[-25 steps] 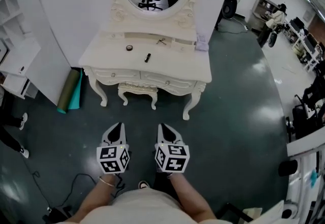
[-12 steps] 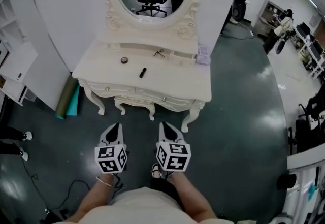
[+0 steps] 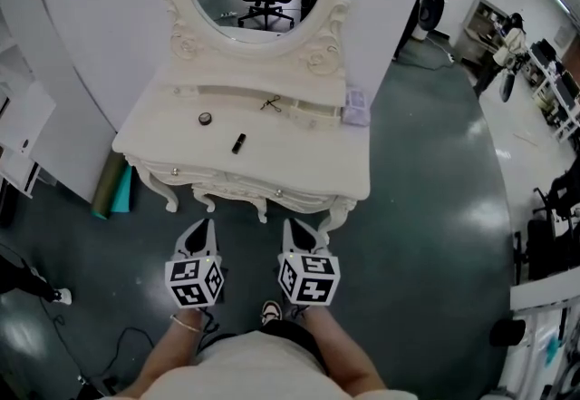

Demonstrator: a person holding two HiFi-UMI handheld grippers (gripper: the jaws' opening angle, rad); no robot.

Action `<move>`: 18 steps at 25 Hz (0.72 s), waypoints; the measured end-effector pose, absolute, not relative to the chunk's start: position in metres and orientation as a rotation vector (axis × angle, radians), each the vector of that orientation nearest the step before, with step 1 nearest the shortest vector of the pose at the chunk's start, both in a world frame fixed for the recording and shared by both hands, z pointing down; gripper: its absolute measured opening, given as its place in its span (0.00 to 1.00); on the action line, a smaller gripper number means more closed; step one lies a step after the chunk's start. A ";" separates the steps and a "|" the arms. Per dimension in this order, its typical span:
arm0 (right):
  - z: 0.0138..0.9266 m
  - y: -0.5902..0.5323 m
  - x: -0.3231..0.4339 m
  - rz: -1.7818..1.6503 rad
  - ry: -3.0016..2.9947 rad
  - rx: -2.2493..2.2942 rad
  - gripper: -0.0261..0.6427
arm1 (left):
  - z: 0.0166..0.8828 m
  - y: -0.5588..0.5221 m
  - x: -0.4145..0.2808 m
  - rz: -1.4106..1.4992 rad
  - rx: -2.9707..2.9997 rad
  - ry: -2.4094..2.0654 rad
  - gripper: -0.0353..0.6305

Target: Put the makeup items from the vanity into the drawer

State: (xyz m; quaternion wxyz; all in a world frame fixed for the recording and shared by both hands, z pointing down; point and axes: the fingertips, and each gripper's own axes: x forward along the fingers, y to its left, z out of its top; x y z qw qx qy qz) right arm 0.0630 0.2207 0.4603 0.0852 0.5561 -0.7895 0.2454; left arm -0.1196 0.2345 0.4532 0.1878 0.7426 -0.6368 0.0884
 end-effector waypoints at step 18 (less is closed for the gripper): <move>0.481 0.165 0.086 0.793 -2.307 1.657 0.07 | 0.472 0.172 -0.105 0.300 2.056 -1.785 0.06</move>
